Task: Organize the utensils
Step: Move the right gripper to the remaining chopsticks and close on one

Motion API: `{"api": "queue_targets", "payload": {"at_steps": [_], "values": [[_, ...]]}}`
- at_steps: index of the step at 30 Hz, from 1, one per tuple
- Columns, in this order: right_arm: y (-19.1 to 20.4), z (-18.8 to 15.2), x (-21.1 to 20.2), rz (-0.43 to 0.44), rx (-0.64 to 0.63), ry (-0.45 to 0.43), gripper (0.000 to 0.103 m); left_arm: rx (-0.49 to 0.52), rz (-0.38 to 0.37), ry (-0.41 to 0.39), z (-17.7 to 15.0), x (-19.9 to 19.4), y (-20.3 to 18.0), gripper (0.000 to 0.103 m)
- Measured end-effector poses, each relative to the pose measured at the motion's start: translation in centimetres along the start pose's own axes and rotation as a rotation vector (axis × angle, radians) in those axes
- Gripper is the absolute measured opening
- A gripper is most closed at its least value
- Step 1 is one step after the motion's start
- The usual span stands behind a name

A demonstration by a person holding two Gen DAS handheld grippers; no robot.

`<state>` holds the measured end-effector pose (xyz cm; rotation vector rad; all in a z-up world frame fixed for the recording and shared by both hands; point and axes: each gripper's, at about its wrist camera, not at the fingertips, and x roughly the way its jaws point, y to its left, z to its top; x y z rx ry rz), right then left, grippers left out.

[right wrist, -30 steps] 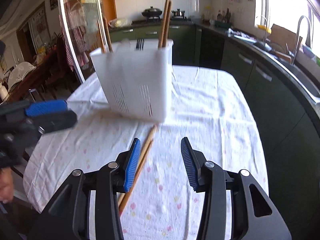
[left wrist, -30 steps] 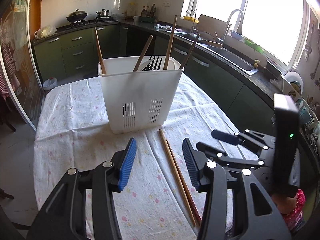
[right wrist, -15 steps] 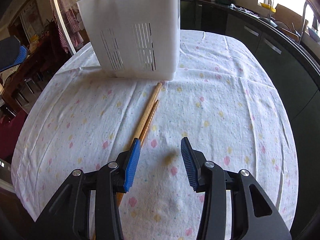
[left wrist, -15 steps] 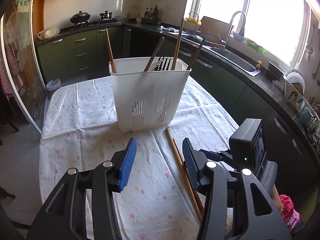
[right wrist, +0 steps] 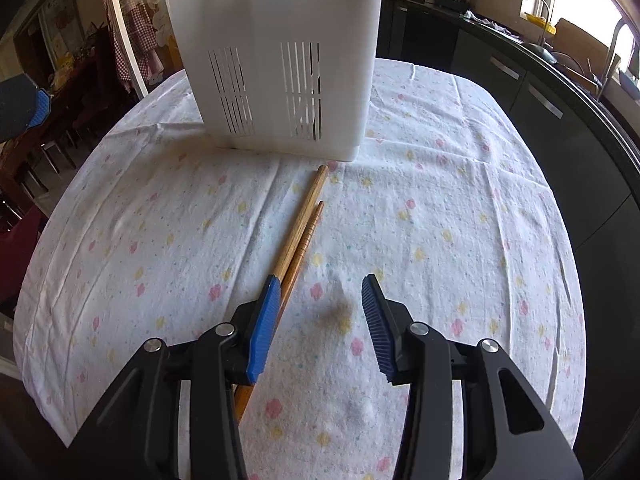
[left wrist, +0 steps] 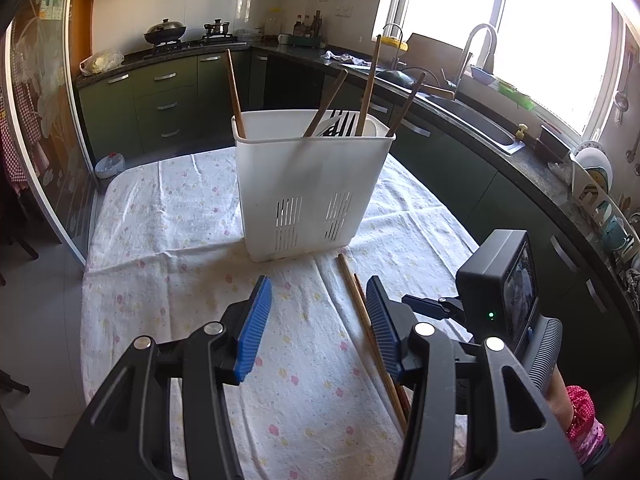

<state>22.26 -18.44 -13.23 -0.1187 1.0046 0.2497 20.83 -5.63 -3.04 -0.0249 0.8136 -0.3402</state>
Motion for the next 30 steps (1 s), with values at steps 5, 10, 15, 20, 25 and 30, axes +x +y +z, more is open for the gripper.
{"api": "queue_targets", "payload": {"at_steps": [5, 10, 15, 20, 25, 30], "values": [[0.5, 0.7, 0.4, 0.019, -0.009, 0.015, 0.044, 0.010, 0.000, 0.002, 0.0, 0.0, -0.3, 0.047], [-1.1, 0.3, 0.2, -0.004, 0.042, 0.016, 0.044, 0.014, 0.012, -0.009, -0.1, -0.4, 0.0, 0.047], [-0.5, 0.3, 0.1, 0.014, 0.032, 0.018, 0.044, -0.008, 0.005, 0.005, 0.0, 0.1, 0.4, 0.047], [0.1, 0.8, 0.5, 0.038, 0.019, 0.030, 0.044, 0.021, 0.006, 0.002, -0.2, 0.0, -0.3, 0.047], [-2.6, 0.1, 0.0, 0.008, 0.092, 0.023, 0.044, 0.015, 0.012, -0.008, -0.1, -0.4, 0.2, 0.047], [-2.5, -0.1, 0.0, 0.019, 0.078, 0.028, 0.044, -0.004, 0.012, 0.003, 0.0, -0.1, 0.6, 0.047]]}}
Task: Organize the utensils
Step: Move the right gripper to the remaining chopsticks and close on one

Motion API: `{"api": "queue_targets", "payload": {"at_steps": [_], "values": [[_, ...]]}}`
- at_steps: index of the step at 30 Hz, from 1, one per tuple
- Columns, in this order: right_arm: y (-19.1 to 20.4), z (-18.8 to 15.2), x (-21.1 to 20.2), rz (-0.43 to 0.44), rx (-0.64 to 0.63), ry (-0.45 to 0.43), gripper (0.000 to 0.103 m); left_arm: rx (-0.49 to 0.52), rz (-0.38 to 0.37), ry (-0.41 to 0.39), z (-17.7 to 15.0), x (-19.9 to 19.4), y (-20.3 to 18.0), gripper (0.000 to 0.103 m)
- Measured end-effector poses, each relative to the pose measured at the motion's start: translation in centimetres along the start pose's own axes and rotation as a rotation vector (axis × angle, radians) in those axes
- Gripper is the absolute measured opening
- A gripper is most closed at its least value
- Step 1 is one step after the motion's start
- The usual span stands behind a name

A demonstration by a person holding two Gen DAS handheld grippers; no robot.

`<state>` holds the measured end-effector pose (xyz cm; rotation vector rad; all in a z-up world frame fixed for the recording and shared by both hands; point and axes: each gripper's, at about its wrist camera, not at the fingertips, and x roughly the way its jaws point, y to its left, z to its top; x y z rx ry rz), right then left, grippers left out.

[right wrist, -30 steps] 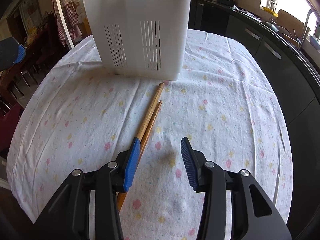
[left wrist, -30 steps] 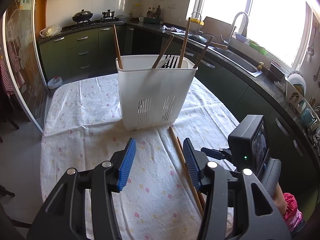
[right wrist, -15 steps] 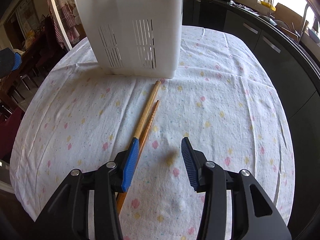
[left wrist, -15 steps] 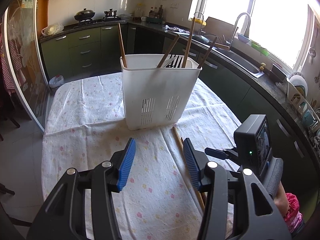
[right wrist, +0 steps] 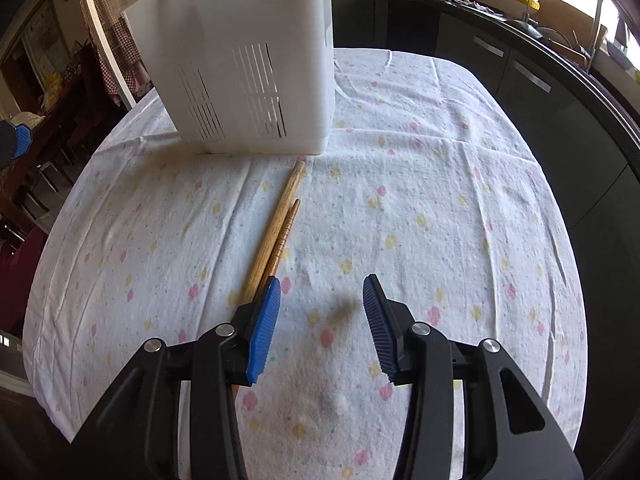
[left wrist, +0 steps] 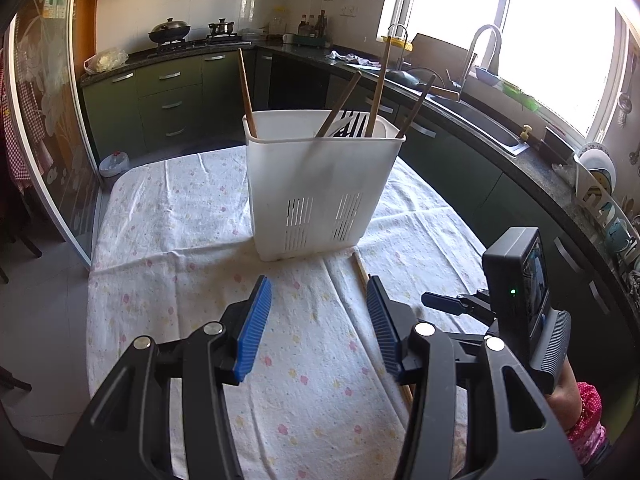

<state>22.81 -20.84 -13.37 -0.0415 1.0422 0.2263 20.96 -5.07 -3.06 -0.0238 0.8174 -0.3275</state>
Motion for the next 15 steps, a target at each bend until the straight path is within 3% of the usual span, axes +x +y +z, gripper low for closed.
{"api": "queue_targets", "payload": {"at_steps": [11, 15], "values": [[2.0, 0.4, -0.1, 0.020, -0.014, -0.034, 0.044, 0.011, 0.003, -0.006, -0.1, -0.5, -0.1, 0.047], [2.3, 0.0, 0.4, 0.020, -0.034, -0.002, 0.044, 0.008, 0.003, -0.004, -0.1, -0.4, 0.2, 0.047]]}}
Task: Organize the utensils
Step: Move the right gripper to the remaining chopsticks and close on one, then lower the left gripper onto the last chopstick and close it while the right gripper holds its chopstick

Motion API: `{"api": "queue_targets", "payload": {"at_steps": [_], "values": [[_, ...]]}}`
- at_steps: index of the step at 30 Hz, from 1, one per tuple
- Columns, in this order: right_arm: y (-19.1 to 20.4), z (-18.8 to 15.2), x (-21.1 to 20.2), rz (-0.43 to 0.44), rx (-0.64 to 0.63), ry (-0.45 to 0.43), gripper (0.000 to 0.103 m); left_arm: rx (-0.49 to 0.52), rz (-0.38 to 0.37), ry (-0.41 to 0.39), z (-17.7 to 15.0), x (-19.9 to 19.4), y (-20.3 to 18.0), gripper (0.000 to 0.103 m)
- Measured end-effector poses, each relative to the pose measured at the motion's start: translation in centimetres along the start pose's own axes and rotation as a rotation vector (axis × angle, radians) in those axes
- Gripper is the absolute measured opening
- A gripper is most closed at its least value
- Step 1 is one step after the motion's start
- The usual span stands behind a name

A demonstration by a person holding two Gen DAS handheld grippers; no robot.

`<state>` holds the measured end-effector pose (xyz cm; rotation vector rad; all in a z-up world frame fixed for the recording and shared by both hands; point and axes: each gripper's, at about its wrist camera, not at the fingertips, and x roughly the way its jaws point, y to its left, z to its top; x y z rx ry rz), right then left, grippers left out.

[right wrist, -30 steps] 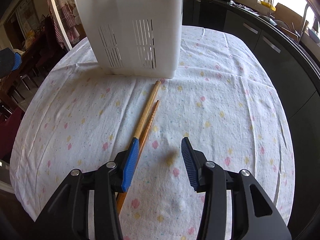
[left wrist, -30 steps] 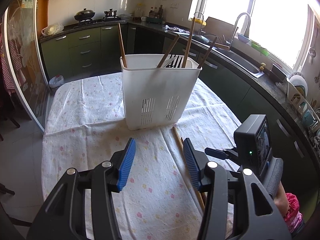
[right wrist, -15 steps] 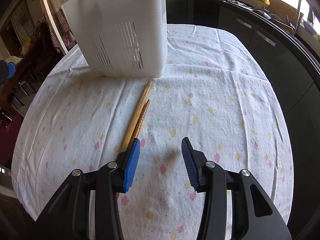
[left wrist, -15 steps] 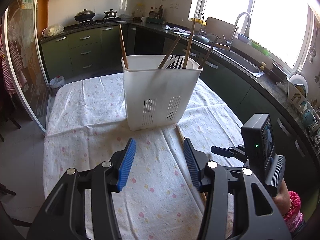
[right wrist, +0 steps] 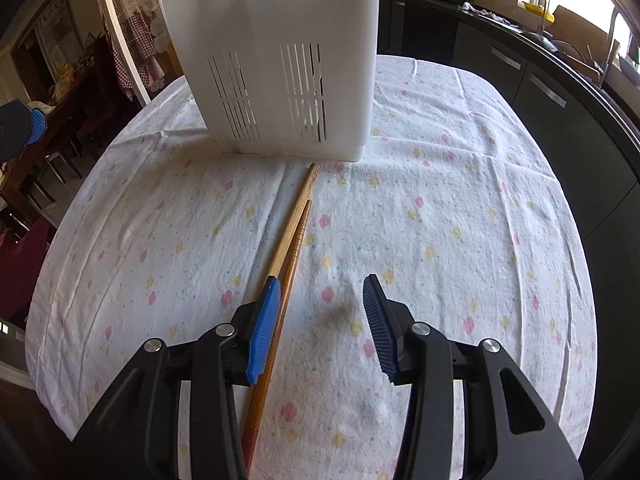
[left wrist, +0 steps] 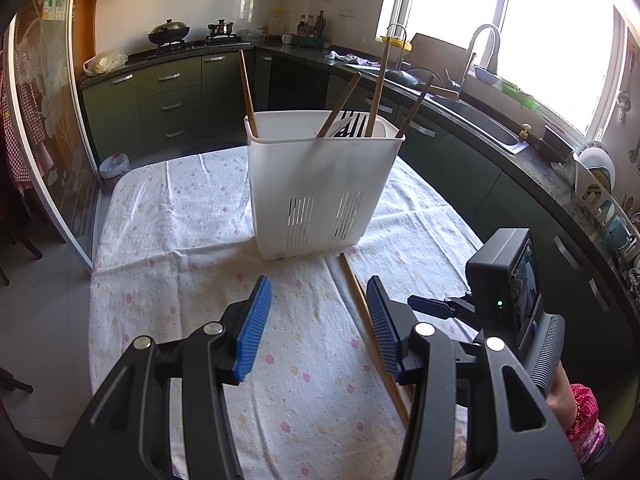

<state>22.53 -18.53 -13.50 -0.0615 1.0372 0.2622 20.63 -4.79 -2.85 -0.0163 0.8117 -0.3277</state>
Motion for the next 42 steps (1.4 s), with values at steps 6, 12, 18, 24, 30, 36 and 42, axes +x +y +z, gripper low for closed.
{"api": "queue_targets", "payload": {"at_steps": [6, 12, 18, 24, 30, 36, 42], "values": [[1.3, -0.4, 0.4, -0.014, -0.039, 0.019, 0.046, -0.002, 0.000, 0.000, 0.0, 0.0, 0.0, 0.047], [1.6, 0.9, 1.2, -0.018, -0.035, 0.015, 0.038, 0.018, 0.000, -0.006, -0.2, -0.1, -0.3, 0.047], [1.9, 0.9, 1.1, -0.001, -0.078, 0.023, 0.017, 0.040, -0.008, 0.027, -0.5, 0.8, -1.2, 0.047], [-0.8, 0.0, 0.2, 0.035, -0.036, 0.041, 0.007, 0.078, -0.028, 0.098, -1.3, 2.4, -2.7, 0.047], [-5.0, -1.3, -0.9, 0.024, 0.042, 0.024, 0.007, 0.233, -0.070, 0.115, -2.7, 4.6, -5.5, 0.042], [-5.0, -1.3, -1.1, 0.005, 0.022, 0.017, 0.007, 0.180, -0.055, 0.232, -4.0, 8.0, -5.2, 0.026], [-4.8, -1.5, -1.0, 0.010, 0.028, 0.014, 0.007, 0.089, -0.016, 0.362, -5.9, 10.8, -5.4, 0.026]]}}
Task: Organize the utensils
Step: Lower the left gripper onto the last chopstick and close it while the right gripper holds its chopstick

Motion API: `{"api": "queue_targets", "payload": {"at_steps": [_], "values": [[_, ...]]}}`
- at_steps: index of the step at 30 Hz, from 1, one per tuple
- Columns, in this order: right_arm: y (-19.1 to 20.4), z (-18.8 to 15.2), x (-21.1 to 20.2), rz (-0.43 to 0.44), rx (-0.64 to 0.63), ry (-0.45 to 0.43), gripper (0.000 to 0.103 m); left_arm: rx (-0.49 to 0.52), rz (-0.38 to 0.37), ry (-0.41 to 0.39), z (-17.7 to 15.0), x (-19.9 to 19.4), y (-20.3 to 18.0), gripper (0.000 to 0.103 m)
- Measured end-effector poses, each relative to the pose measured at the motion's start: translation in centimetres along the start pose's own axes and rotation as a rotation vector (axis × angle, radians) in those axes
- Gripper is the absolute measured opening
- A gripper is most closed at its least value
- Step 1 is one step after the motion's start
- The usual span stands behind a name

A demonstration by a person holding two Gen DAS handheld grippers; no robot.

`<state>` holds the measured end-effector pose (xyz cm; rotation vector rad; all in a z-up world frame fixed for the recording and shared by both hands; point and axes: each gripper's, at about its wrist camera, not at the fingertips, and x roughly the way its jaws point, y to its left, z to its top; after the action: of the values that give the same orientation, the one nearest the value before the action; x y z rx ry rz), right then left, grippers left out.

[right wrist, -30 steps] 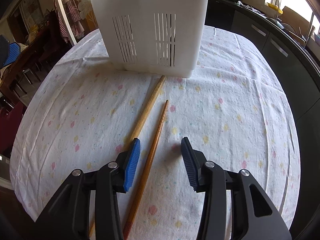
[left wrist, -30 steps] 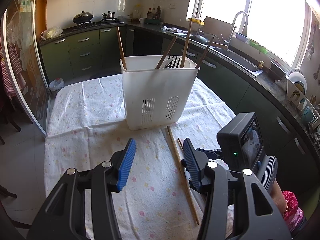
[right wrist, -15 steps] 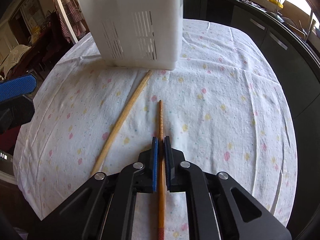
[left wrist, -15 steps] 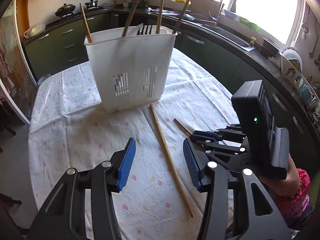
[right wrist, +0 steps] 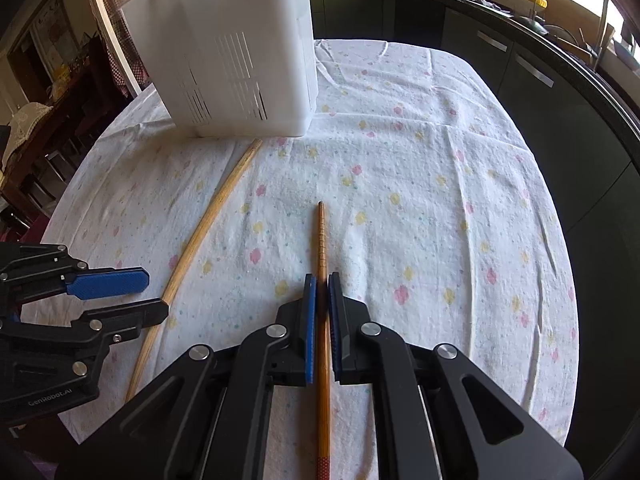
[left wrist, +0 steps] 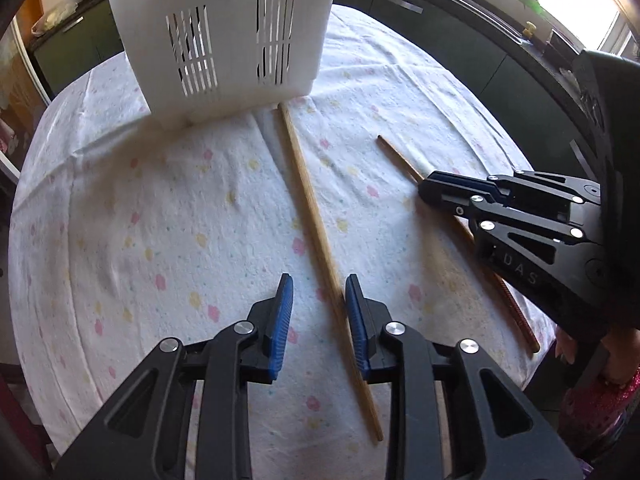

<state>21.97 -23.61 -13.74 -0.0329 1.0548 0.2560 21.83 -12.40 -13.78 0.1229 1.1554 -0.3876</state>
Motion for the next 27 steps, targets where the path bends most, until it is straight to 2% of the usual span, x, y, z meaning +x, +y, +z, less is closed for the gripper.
{"api": "queue_targets", "payload": {"at_steps": [10, 13, 20, 27], "values": [[0.2, 0.4, 0.3, -0.013, 0.001, -0.017, 0.007, 0.021, 0.018, -0.008, 0.3, 0.3, -2.0, 0.026], [0.0, 1.1, 0.7, -0.001, 0.007, -0.011, 0.007, 0.009, 0.030, -0.005, 0.6, 0.4, -1.6, 0.019], [-0.1, 2.0, 1.1, 0.000, 0.008, -0.003, 0.007, -0.078, 0.000, -0.016, 3.2, 1.3, -0.1, 0.018], [0.1, 2.5, 1.5, -0.011, -0.019, 0.007, 0.007, -0.077, 0.028, -0.038, 5.4, 2.5, 0.1, 0.018]]}}
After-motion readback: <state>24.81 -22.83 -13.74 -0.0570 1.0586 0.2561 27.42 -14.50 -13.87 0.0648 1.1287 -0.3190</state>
